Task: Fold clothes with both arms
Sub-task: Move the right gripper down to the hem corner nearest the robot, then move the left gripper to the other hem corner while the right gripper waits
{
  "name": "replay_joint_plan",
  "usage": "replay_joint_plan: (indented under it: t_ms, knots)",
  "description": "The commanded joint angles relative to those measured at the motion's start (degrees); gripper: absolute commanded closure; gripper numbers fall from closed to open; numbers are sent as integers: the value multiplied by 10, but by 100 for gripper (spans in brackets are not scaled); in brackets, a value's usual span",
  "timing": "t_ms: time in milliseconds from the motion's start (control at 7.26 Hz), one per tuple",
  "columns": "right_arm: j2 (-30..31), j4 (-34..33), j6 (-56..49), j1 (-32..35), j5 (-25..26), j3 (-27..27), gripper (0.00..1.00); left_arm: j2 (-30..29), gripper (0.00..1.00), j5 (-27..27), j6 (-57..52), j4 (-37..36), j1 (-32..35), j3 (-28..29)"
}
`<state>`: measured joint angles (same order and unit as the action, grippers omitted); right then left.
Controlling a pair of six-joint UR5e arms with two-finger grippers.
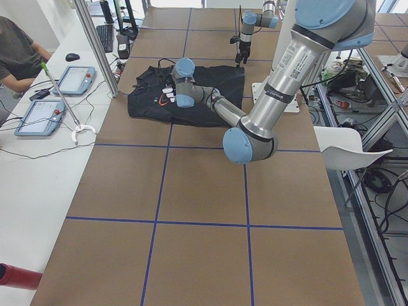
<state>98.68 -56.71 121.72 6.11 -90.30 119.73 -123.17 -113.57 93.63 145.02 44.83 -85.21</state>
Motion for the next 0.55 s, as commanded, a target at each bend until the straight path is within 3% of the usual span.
replay_joint_plan:
  t_ms: [0, 138, 276, 413]
  knots:
    - [-1, -1, 0, -2, 0, -1, 14, 0, 8, 0, -1, 0, 0, 1]
    - [-2, 0, 1, -5, 0, -2, 15, 0, 8, 0, -1, 0, 0, 1]
    - [-2, 0, 2, -5, 0, -2, 34, 7, 8, 0, -1, 1, -1, 1]
    - [-2, -1, 1, -4, 0, -3, 69, 8, 8, 0, -2, 1, -1, 1]
